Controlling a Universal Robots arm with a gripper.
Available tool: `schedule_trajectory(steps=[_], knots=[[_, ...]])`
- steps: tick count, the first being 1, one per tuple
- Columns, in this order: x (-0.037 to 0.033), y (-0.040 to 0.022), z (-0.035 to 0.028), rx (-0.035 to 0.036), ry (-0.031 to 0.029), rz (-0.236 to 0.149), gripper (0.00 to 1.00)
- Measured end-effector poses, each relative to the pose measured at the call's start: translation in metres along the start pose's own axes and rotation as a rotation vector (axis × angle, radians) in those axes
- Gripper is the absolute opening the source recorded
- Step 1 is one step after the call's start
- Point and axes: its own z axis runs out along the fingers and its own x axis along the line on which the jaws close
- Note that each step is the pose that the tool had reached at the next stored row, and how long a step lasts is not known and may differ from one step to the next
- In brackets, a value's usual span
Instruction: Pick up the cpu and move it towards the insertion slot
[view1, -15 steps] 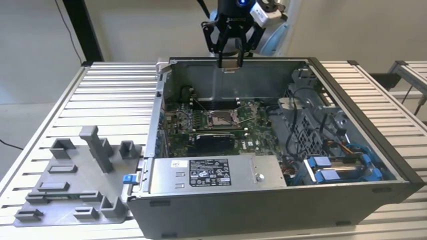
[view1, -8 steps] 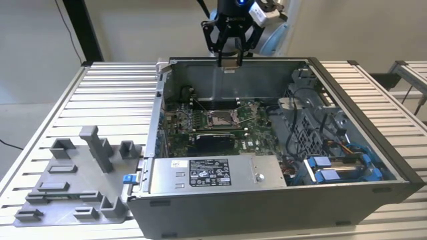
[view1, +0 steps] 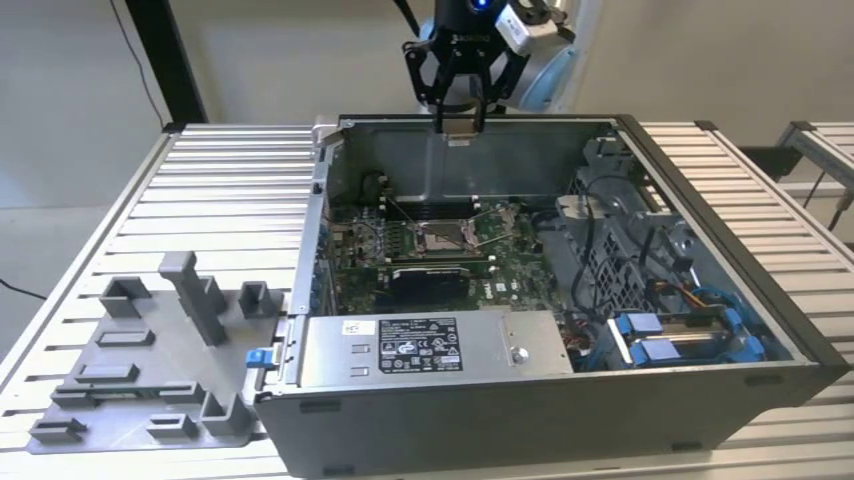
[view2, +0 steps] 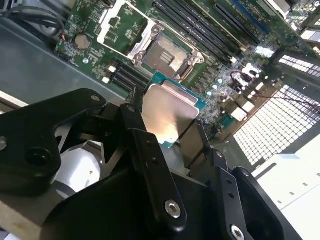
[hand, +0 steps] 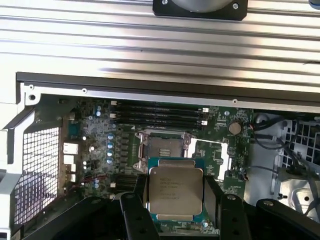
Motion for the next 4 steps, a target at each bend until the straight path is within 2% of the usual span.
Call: schedule_trajectory(steps=[4], knots=[[0.0000, 0.0000, 0.0000, 0.0000, 0.0001, 0.000, 0.00]])
